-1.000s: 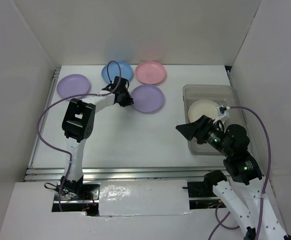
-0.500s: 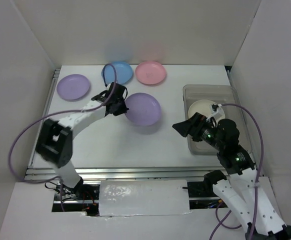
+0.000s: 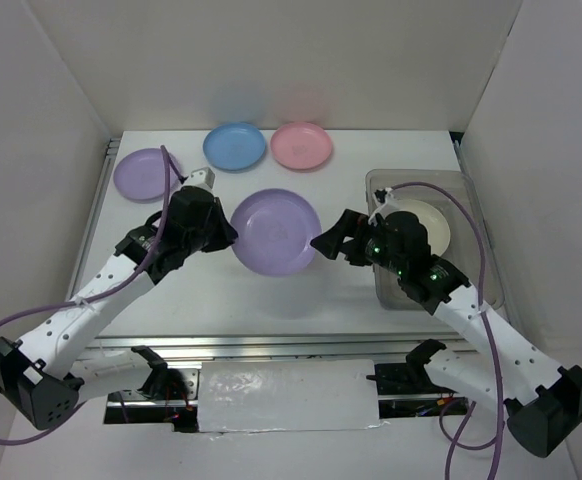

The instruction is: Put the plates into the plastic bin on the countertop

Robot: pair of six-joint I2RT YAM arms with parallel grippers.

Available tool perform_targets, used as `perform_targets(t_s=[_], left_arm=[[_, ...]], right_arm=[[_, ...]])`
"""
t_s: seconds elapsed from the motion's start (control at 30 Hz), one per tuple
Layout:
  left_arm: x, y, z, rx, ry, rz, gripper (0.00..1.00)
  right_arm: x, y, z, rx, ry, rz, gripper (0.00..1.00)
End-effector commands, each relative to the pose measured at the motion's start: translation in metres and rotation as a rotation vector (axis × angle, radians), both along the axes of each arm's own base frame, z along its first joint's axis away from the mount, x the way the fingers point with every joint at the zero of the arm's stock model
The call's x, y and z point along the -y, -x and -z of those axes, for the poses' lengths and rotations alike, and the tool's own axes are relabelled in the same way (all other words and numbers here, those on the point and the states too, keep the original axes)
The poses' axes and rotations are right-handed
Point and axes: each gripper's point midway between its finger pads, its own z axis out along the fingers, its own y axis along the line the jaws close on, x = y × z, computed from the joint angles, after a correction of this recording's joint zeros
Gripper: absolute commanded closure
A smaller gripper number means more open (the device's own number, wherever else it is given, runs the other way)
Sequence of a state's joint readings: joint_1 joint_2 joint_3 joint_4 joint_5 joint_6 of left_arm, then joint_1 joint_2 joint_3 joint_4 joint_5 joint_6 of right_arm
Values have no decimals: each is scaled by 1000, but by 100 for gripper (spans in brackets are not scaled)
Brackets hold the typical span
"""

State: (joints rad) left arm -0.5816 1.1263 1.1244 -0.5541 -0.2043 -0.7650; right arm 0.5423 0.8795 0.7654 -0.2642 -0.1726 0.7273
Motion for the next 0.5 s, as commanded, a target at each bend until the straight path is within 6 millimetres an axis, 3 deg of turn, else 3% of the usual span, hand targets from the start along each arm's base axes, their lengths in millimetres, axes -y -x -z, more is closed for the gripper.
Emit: perform_targets(t_s=[0.0, 0.13, 0.3, 0.37, 0.4, 0.43, 0.47], left_arm=[[-4, 9, -1, -1, -23, 25, 100], [3, 16, -7, 9, 17, 65, 100], [1, 21, -16, 34, 30, 71, 100], [-1, 23, -17, 31, 22, 75, 100], [-1, 24, -19, 34, 22, 80, 100], [-2, 25, -18, 34, 19, 80, 100], [-4, 24, -17, 34, 13, 73, 100]], right_arm=[[-11, -15, -44, 134, -48, 33, 0], [-26, -24, -33, 100, -12, 32, 7], [-18, -52, -8, 42, 99, 159, 16], [-20, -57, -5, 35, 100, 168, 32], [-22, -58, -3, 31, 102, 167, 45], [-23, -58, -3, 27, 91, 168, 76], [-23, -59, -5, 33, 88, 182, 89]])
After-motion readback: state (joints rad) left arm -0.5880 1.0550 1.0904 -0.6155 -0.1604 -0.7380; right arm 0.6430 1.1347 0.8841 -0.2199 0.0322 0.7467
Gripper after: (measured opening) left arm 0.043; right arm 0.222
